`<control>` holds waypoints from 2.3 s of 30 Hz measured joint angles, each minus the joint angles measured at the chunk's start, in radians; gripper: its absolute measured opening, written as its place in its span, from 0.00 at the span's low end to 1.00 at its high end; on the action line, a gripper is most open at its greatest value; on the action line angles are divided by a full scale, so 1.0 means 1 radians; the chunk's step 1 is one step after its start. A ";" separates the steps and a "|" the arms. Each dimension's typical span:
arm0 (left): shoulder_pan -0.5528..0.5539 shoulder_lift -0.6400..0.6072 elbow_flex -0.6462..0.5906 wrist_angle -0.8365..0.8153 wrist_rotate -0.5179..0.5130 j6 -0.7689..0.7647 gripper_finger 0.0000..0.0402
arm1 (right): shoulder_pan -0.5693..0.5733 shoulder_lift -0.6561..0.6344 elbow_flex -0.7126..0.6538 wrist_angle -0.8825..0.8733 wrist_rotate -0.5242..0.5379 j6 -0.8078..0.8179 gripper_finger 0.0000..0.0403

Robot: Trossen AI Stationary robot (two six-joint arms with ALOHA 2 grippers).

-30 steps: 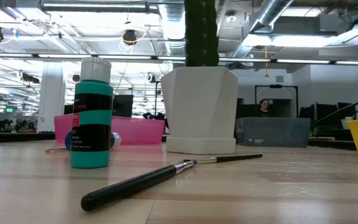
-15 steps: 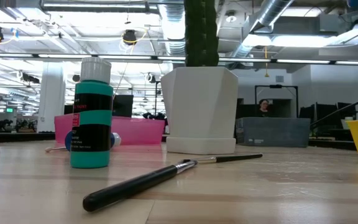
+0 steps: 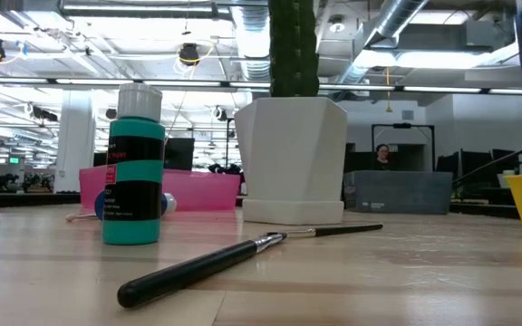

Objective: Pick & Place Paint Supplies
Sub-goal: Put the right blue paint bottle into the yellow basket

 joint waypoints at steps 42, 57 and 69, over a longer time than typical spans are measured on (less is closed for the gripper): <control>0.021 0.001 0.001 0.001 -0.001 -0.004 0.50 | 0.155 0.098 -0.316 -0.045 -0.112 0.447 0.26; 0.021 0.001 0.001 0.001 0.000 -0.004 0.49 | 0.155 0.090 -0.316 -0.094 -0.203 0.465 0.26; 0.027 0.017 0.001 0.011 0.001 -0.004 0.49 | 0.199 0.094 -0.316 -0.066 -0.195 0.469 0.26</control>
